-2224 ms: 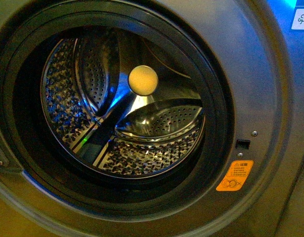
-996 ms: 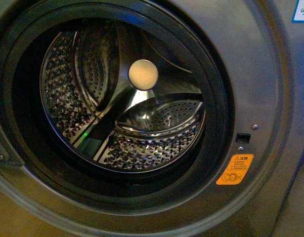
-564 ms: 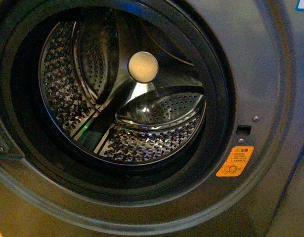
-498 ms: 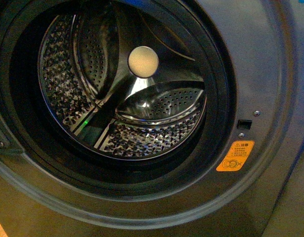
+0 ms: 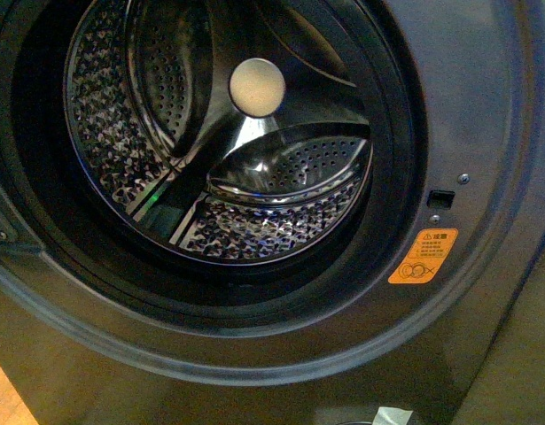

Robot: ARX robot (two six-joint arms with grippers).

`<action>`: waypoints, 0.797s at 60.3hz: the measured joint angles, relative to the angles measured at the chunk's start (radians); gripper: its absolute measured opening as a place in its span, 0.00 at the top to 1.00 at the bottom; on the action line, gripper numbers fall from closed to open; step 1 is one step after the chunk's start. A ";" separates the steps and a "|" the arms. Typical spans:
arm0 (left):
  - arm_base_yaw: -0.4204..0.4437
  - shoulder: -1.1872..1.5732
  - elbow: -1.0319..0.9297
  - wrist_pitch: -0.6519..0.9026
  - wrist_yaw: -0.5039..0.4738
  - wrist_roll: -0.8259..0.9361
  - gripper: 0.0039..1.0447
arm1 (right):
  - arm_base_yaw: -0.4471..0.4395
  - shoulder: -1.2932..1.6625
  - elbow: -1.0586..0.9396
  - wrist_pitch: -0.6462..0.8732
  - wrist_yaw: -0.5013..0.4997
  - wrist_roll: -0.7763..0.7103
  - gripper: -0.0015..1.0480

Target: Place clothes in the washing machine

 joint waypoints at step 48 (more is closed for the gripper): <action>0.000 0.000 0.000 0.000 0.000 0.000 0.06 | -0.024 0.043 0.021 0.162 0.052 0.116 0.97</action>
